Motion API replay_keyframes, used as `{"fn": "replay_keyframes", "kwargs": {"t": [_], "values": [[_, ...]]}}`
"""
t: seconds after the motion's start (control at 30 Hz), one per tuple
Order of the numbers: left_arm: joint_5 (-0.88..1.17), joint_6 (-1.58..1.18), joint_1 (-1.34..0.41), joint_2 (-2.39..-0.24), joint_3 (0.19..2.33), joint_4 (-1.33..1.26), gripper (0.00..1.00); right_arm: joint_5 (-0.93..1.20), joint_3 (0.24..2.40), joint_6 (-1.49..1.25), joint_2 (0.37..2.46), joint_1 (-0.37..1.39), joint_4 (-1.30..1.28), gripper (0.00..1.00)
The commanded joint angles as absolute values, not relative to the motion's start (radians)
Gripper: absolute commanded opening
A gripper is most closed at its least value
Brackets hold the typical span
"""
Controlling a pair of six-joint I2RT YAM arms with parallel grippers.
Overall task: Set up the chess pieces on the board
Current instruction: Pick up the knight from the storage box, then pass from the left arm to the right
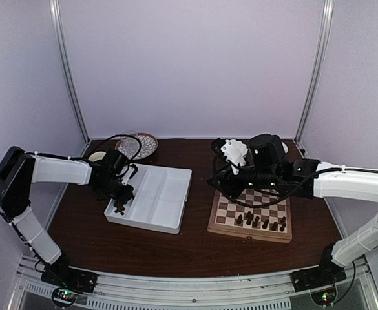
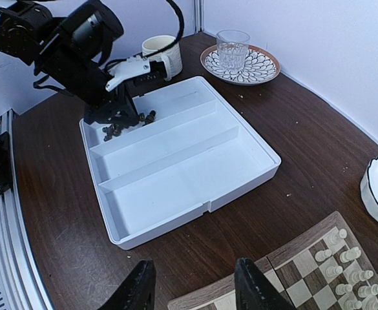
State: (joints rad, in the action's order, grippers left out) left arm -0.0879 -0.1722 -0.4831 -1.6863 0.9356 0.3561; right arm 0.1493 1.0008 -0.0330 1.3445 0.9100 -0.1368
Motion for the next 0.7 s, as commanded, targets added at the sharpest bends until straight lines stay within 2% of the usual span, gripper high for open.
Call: {"fn": "replay_keyframes", "kwargs": {"t": [0.0,0.1,0.3,0.37,0.47,0.53,0.67], "values": [[-0.048,-0.213,-0.474,-1.51,0.859,0.252,0.18,0.156,0.959,-0.044,1.306,0.91,-0.075,0.45],[-0.004,-0.241,-0.474,-1.394,0.802,0.205,0.18,0.144,0.936,-0.053,1.279,0.91,-0.048,0.45],[0.291,-0.463,-0.474,-1.236,0.688,-0.005,0.18,0.161,0.886,-0.122,1.224,0.91,0.029,0.48],[0.385,-0.589,-0.476,-1.222,0.654,-0.122,0.18,0.16,0.852,-0.139,1.195,0.91,0.077,0.5],[0.453,-0.777,-0.499,-1.225,0.588,-0.344,0.16,0.185,0.782,-0.158,1.136,0.91,0.175,0.42],[0.468,-0.854,-0.531,-1.246,0.574,-0.46,0.16,0.218,0.711,-0.178,1.088,0.912,0.288,0.42],[0.447,-0.955,-0.607,-1.302,0.575,-0.609,0.16,0.186,0.657,-0.21,1.06,0.915,0.376,0.49]]}}
